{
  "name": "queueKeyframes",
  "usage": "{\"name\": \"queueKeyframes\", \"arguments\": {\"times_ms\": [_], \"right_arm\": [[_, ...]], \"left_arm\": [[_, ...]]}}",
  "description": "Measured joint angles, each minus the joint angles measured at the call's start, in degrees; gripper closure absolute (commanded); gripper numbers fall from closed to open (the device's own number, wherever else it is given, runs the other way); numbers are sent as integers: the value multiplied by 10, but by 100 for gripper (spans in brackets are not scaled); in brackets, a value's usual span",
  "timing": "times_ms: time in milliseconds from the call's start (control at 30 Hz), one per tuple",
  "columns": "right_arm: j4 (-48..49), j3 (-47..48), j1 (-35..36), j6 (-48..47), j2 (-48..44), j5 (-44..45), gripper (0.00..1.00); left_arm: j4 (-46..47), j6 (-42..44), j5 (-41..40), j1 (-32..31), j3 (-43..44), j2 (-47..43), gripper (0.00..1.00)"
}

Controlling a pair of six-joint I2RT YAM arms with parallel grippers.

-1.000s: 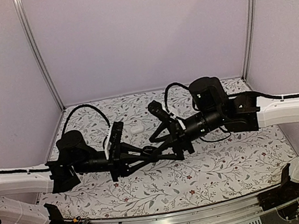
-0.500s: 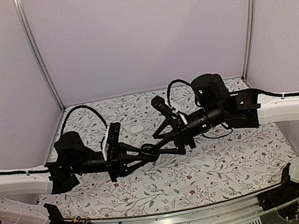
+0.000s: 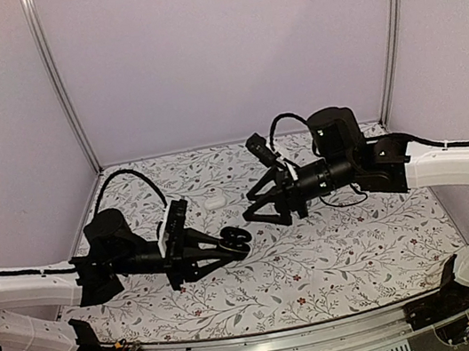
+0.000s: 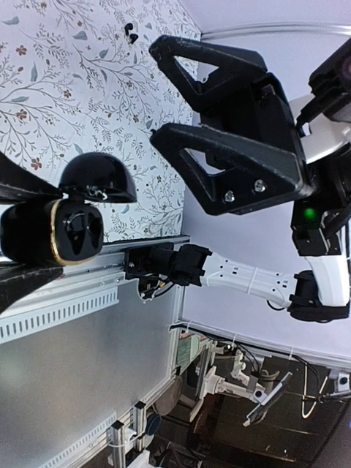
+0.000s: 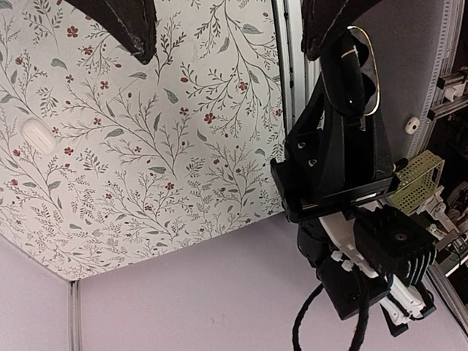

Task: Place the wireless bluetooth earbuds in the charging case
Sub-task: Open the charging case, then pick up the left earbud from the center of the board.

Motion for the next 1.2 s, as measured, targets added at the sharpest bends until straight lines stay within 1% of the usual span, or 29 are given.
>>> {"name": "queueKeyframes", "arguments": {"times_ms": [100,167,333,467,567,700,867,1033,1200], "right_arm": [[11,-15,-18,0,-12,-4,32],[25,-33,-44,3,-28,-13,33],[42,-65,-159,25,-37,-22,38],[43,-84,-258,45,-7,-2,40],[42,-85,-306,54,38,29,40],[14,-44,-317,44,116,84,42],[-40,68,-316,12,223,154,44],[-88,151,-316,-15,287,205,45],[-125,209,-316,-43,336,235,46]], "left_arm": [[1,12,-5,0,-8,-5,100],[3,17,-9,0,-15,-6,100],[5,21,-20,0,-22,-6,100],[7,21,-30,0,-26,-9,100],[8,22,-32,0,-26,-14,100],[8,23,-33,0,-26,-15,100],[7,23,-35,0,-26,-18,100],[7,23,-39,0,-26,-19,100],[6,25,-42,0,-26,-22,100]]}}
